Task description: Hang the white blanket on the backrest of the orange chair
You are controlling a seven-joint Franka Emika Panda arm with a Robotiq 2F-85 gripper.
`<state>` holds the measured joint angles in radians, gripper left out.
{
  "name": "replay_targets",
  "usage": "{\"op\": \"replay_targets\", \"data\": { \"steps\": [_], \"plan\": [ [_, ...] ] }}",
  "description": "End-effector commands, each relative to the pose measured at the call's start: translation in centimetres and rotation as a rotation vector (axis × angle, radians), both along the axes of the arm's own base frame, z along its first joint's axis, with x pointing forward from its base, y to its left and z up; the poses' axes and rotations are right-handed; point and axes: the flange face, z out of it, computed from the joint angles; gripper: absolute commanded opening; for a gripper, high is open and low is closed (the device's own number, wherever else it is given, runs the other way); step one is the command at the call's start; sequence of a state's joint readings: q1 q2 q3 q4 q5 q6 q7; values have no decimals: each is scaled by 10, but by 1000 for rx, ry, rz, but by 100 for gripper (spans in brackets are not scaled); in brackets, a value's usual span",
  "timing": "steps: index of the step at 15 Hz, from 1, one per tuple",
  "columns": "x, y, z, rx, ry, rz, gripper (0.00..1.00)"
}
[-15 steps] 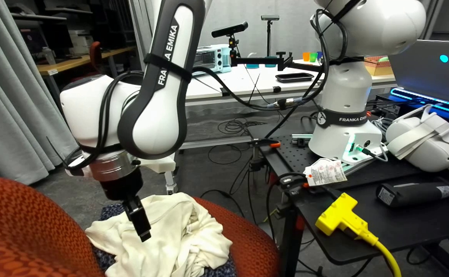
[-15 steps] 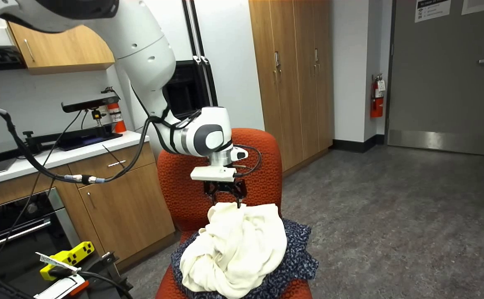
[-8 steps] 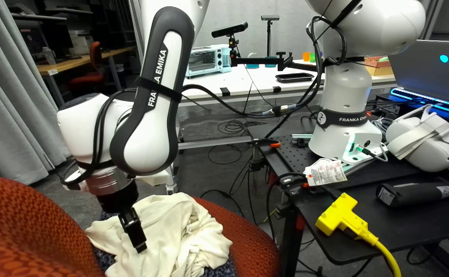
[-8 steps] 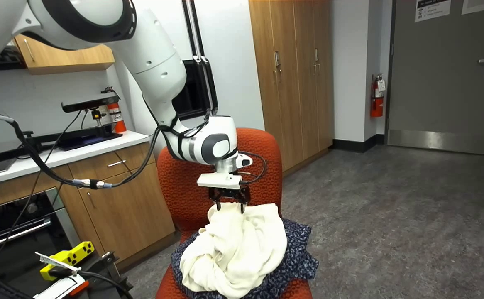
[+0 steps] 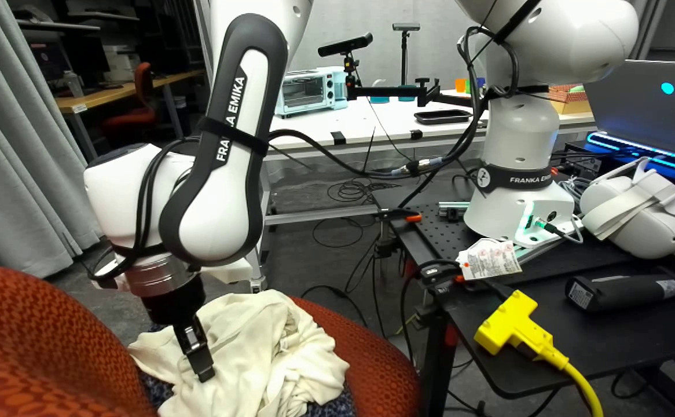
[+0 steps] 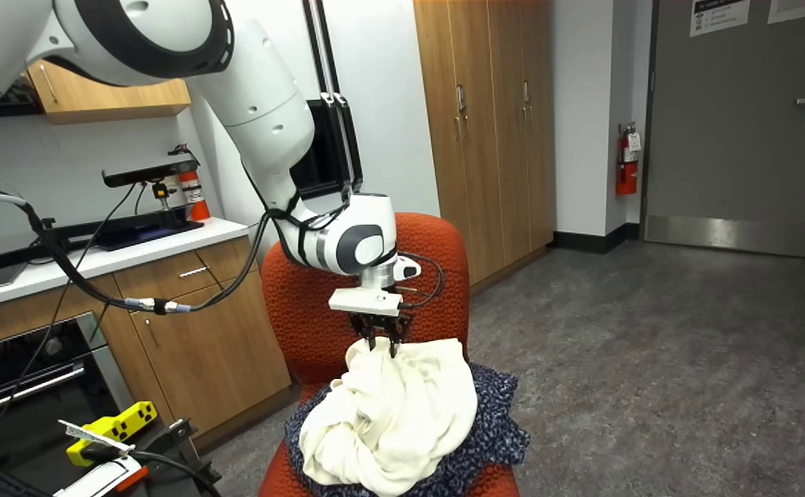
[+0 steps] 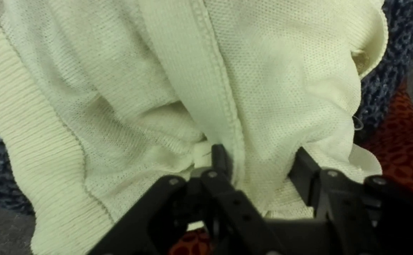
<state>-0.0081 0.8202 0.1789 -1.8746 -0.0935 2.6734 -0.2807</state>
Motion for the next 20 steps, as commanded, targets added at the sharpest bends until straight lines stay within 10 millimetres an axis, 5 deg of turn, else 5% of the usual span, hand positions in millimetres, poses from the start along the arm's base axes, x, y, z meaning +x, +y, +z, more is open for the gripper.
{"op": "replay_targets", "data": {
  "steps": [1,4,9,15,20],
  "plan": [
    [-4,-4,23,34,-15,-19,20],
    [-17,5,49,80,4,-47,1],
    [-39,13,120,140,-34,-102,1],
    [-44,19,252,143,-207,-124,1],
    [-37,4,371,111,-354,-102,1]
  ]
}}
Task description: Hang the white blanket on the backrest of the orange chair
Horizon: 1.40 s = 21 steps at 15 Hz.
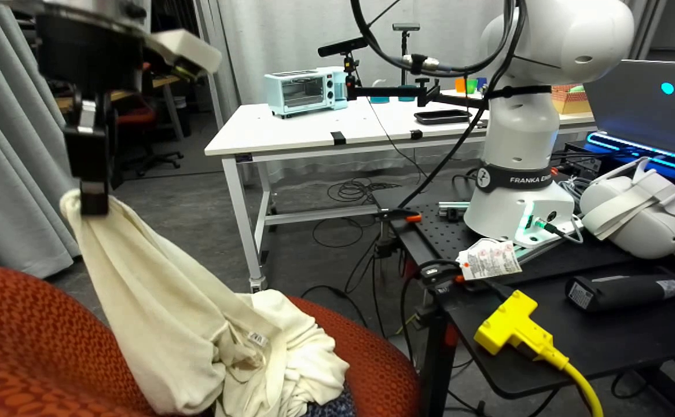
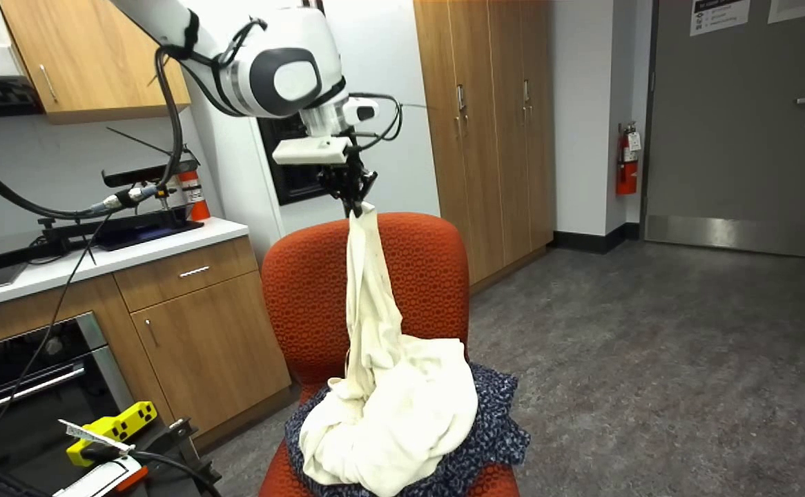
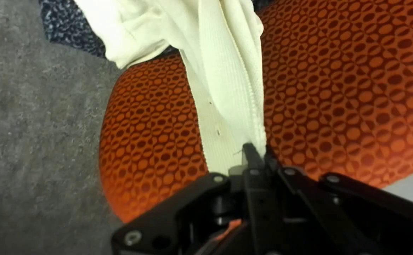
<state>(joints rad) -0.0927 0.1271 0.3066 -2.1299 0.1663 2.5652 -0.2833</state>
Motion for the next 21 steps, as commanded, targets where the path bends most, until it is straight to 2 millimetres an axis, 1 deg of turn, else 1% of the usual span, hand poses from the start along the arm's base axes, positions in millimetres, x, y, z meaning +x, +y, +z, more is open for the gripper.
{"op": "replay_targets", "data": {
  "steps": [1,3,5,6,7,9,12,14,17,21],
  "plan": [
    [-3,-12,84,-25,-91,19,1],
    [4,-19,121,-34,-138,32,1],
    [12,-22,152,-41,-171,51,1],
    [15,-21,170,-54,-189,57,1],
    [19,-20,183,-61,-205,64,1],
    [26,-11,216,-86,-251,66,1],
    [40,11,269,-132,-339,54,1],
    [40,32,303,-163,-404,32,1],
    [41,67,341,-220,-498,10,1],
    [31,116,382,-282,-616,-9,1]
  ]
}}
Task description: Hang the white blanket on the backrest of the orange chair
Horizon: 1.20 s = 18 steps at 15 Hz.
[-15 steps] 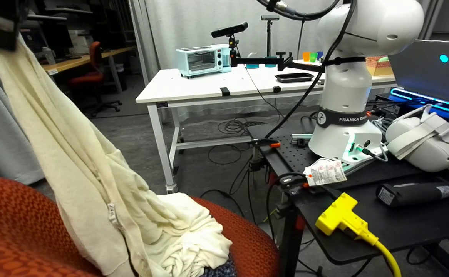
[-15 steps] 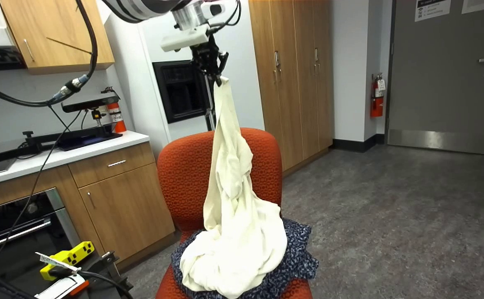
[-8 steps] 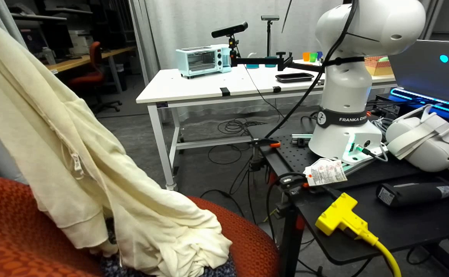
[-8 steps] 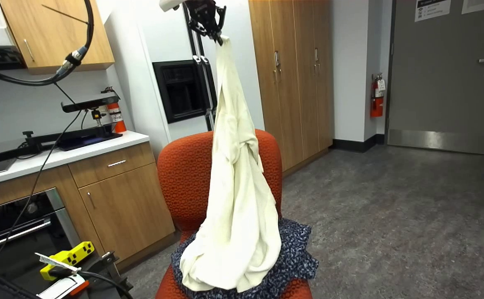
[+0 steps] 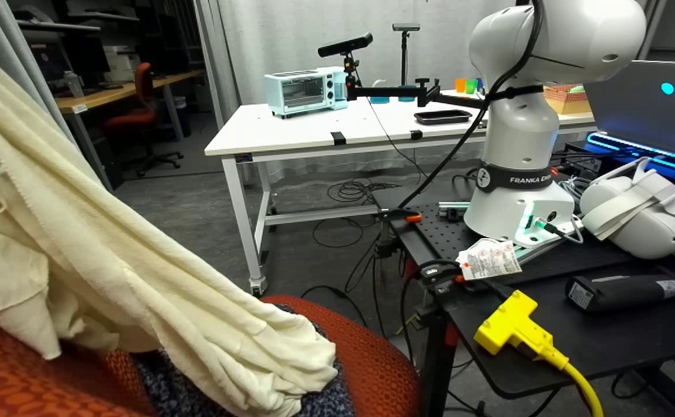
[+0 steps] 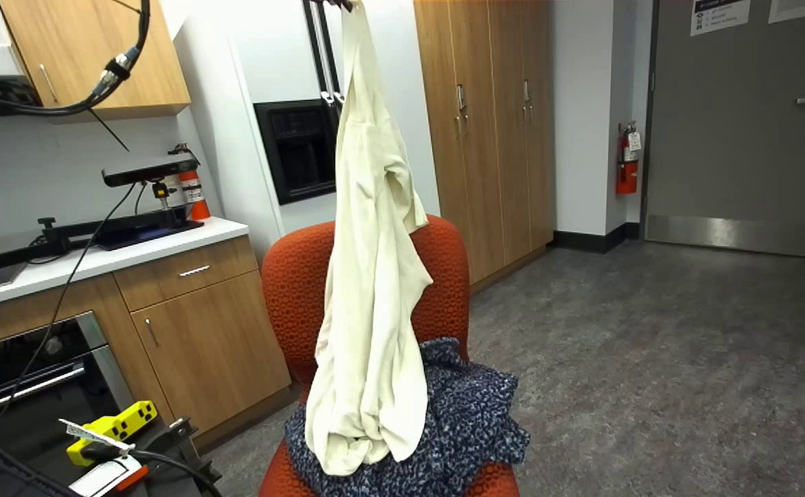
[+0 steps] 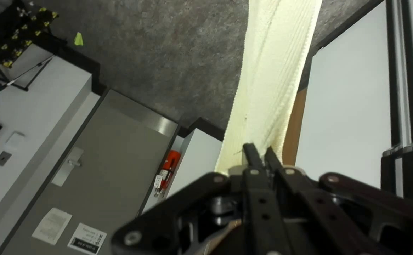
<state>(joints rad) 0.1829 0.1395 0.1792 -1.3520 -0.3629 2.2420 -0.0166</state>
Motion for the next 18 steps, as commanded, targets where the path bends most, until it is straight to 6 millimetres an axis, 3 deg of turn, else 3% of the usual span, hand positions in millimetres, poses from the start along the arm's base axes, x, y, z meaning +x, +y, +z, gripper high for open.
{"op": "replay_targets", "data": {
  "steps": [1,10,11,12,14,18],
  "plan": [
    [-2,41,45,-43,-119,-34,1],
    [-64,145,124,-62,-439,16,1],
    [-30,138,106,-14,-462,40,1],
    [-28,142,106,27,-474,71,1],
    [-3,145,85,107,-446,122,1],
    [53,152,-1,165,-281,193,1]
  ]
}}
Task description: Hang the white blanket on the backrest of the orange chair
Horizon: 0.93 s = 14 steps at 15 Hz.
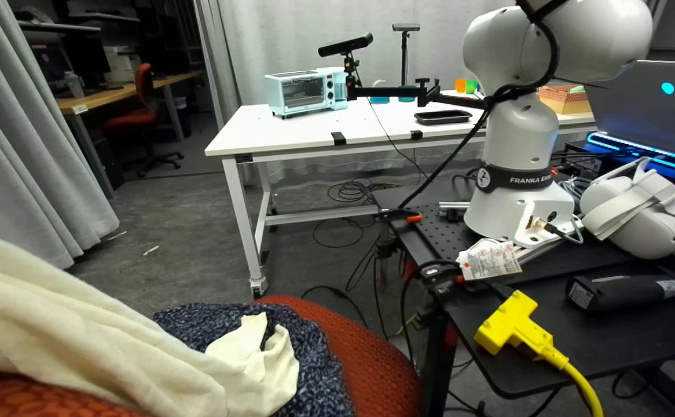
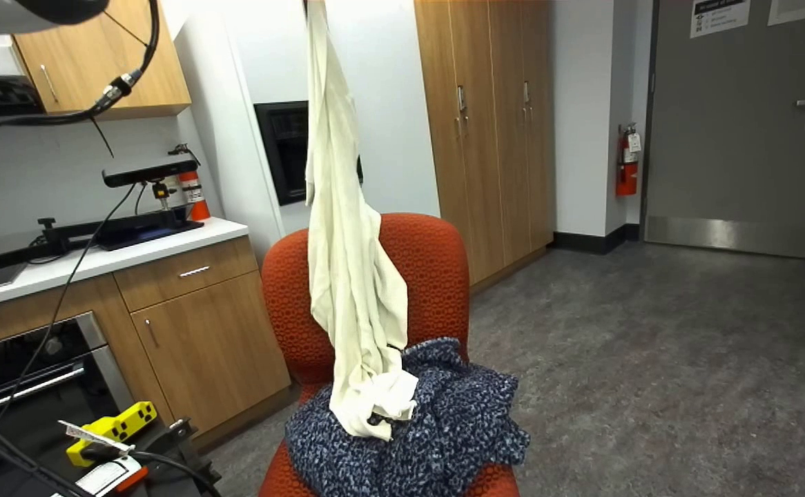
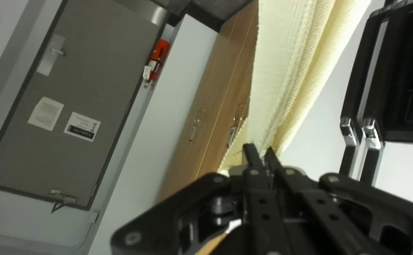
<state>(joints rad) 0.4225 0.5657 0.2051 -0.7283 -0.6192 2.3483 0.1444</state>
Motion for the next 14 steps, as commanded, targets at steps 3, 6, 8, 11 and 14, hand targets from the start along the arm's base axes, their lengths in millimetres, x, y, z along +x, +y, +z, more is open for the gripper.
{"op": "replay_targets", "data": {
  "steps": [3,6,8,11,14],
  "plan": [
    [67,7,-111,-27,194,127,9],
    [88,15,-171,-110,289,178,35],
    [96,17,-199,-155,327,207,48],
    [101,20,-225,-193,364,247,71],
    [105,15,-236,-234,405,240,93]
  ]
}}
